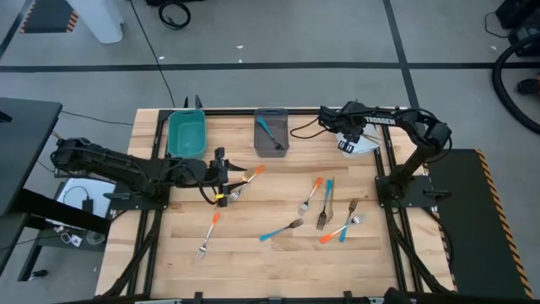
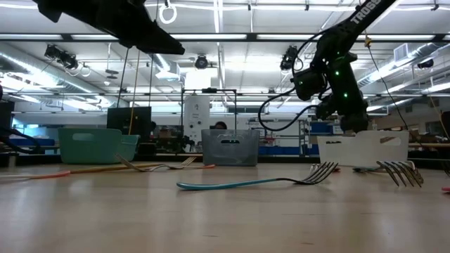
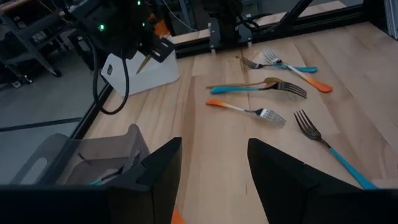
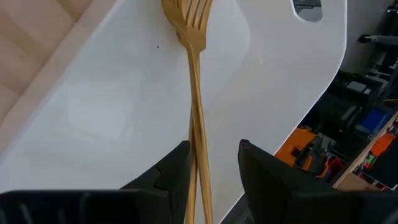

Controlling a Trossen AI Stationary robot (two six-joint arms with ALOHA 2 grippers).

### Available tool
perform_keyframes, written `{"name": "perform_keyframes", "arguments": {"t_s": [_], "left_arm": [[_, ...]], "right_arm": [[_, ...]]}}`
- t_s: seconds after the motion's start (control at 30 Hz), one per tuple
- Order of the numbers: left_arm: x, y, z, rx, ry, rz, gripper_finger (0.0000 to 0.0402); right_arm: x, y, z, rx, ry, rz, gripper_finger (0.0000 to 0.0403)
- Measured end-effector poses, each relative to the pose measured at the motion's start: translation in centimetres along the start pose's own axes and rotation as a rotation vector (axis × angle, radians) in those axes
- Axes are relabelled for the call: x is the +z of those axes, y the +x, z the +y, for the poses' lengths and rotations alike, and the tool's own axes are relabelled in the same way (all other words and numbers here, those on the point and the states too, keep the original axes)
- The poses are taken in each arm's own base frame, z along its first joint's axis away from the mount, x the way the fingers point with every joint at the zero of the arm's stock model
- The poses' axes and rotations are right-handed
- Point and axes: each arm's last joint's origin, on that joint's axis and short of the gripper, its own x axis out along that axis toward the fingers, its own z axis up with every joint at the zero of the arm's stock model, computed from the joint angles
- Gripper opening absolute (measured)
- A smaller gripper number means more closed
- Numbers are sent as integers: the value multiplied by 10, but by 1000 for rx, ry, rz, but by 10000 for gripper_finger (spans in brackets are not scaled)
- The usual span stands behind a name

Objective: Sort silverware by color (type)
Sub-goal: Put the bottom left orange fork into the green bin

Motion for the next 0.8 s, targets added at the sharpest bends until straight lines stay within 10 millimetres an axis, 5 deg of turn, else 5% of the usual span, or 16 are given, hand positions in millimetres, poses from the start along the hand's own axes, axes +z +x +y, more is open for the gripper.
{"name": "perform_keyframes", "arguments": {"t_s": [0.53, 0.8], "left_arm": [[-1, 0, 0, -1, -32, 10, 192], [-5, 0, -1, -6, -49, 54, 192]], "right_arm": [[7, -43, -10, 28, 67, -47, 142], [11, -66, 9, 129, 59, -135, 142]]}}
